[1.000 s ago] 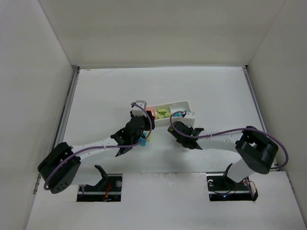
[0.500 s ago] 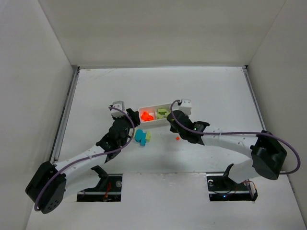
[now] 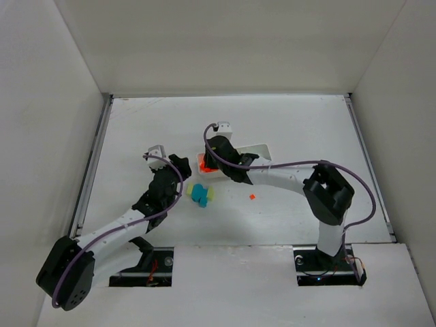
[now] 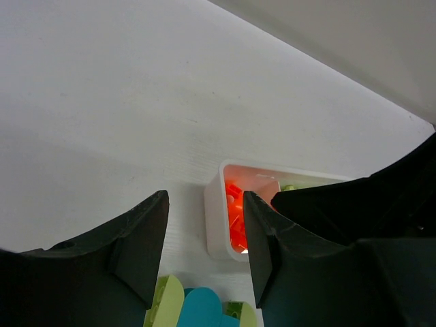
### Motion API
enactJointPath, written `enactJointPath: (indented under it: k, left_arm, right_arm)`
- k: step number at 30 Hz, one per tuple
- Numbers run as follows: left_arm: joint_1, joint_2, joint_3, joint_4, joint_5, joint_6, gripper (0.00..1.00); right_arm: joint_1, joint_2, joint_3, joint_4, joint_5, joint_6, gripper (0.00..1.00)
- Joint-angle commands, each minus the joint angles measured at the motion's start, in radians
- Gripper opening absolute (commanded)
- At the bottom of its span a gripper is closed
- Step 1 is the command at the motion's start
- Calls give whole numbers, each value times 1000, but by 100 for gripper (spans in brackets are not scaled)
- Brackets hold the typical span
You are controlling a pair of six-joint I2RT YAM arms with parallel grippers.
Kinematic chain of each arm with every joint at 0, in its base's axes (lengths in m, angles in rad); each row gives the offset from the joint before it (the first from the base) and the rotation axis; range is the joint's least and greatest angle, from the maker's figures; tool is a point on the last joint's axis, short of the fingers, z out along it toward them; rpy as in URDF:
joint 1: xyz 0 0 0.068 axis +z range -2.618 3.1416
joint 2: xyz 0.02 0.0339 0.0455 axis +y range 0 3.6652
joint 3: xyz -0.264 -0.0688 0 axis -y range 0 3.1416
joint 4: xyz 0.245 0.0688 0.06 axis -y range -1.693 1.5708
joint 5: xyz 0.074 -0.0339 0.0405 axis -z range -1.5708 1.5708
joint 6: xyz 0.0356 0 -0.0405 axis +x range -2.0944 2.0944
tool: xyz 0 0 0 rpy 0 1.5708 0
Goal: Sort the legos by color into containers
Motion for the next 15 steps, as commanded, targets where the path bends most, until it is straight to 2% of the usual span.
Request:
enactJointPath:
  k: [1, 4, 7, 11, 15]
  left_arm:
    - [-5, 7, 3, 36, 2, -15, 45]
    - [-25, 29, 11, 41, 2, -13, 45]
    - [-53, 52, 23, 50, -8, -1, 44]
    - [-122, 89, 66, 51, 14, 31, 44]
    - [-257, 200, 172, 35, 63, 116, 46]
  right_arm:
    - [-7, 5, 57, 38, -15, -14, 39]
    - [-19, -17, 43, 44, -12, -7, 48]
    - [-44, -76, -4, 60, -8, -4, 49]
    - [-108, -228, -168, 91, 26, -4, 41]
    - [-217, -449, -438, 149, 80, 35, 37]
